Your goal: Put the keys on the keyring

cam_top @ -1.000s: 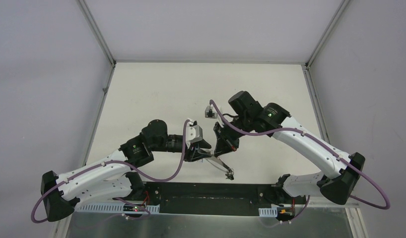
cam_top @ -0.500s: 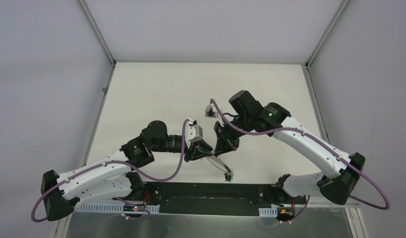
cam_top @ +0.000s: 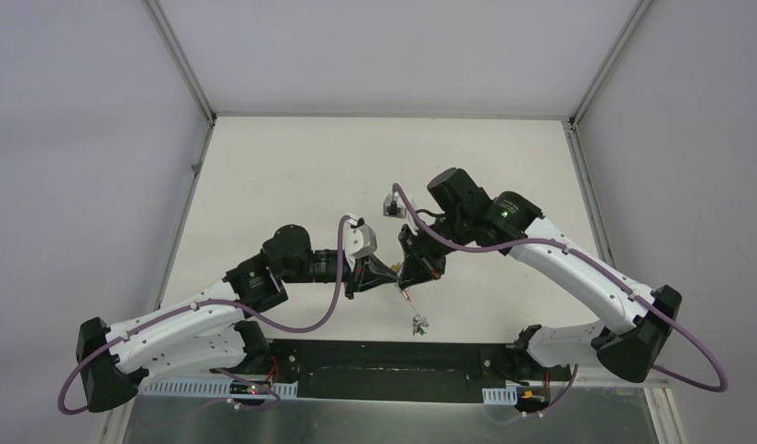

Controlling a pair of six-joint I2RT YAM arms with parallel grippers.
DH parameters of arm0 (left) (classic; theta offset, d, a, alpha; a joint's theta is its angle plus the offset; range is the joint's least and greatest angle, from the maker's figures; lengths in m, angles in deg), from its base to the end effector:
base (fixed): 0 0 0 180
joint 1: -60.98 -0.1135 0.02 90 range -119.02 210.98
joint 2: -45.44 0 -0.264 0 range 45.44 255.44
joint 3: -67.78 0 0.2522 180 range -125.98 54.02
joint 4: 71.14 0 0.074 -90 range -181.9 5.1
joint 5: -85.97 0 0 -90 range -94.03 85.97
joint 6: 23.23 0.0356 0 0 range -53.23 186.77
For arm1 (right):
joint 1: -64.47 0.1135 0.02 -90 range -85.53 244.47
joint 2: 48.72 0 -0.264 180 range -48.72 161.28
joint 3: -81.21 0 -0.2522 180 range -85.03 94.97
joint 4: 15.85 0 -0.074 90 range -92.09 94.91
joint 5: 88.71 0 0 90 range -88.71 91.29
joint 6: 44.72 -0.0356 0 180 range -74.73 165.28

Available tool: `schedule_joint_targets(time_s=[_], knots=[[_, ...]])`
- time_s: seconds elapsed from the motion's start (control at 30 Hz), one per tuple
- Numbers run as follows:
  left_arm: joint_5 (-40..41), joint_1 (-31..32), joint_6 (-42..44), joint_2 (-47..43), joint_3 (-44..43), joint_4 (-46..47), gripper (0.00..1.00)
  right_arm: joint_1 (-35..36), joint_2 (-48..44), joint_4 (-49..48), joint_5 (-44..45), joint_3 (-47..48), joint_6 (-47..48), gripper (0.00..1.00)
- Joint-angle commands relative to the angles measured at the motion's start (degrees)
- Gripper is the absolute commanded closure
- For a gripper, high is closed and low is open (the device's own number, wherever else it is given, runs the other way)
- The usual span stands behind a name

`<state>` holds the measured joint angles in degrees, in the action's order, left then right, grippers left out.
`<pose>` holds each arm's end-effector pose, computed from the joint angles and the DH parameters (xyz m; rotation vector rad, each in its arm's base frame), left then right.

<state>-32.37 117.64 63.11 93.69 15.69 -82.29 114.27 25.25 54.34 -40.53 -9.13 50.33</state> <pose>0.0960 -0.1766 0.3139 1.1549 1.4249 -1.1825 0.1421 0.2050 0.3536 -1.4679 2.1440 1.2255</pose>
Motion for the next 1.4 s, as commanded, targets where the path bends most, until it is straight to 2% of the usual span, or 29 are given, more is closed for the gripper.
schedule_joint_targets(time_s=[0.0, 0.27, 0.33, 0.53, 0.7, 0.93, 1.37], knots=[[3.23, 0.34, -2.08, -0.52, 0.29, 2.86, 1.00, 0.21, -3.73, -5.74, -0.56, 0.06, -1.18, 0.94], [10.01, 0.35, -7.54, -5.03, 5.52, 12.71, 1.00, -0.01, -12.09, -18.99, 5.36, -8.17, -4.73, 0.50], [11.13, 0.35, -8.73, -6.45, 7.50, 17.27, 1.00, 0.03, -14.66, -22.69, 7.07, -10.65, -4.88, 0.45], [11.71, 0.36, -7.69, -9.40, 12.02, 25.12, 1.00, -0.39, -21.03, -29.95, 13.85, -16.39, -7.39, 0.44], [11.67, 0.34, -6.96, -10.10, 14.48, 31.82, 1.00, -0.58, -22.71, -32.02, 15.14, -17.62, -8.37, 0.47], [9.72, 0.32, -5.09, -10.42, 17.66, 41.40, 1.00, -0.67, -22.82, -34.70, 14.96, -17.92, -10.65, 0.53], [10.49, 0.34, -6.54, -12.07, 19.88, 47.03, 1.00, -0.76, -22.47, -41.55, 11.20, -21.52, -11.63, 0.55]])
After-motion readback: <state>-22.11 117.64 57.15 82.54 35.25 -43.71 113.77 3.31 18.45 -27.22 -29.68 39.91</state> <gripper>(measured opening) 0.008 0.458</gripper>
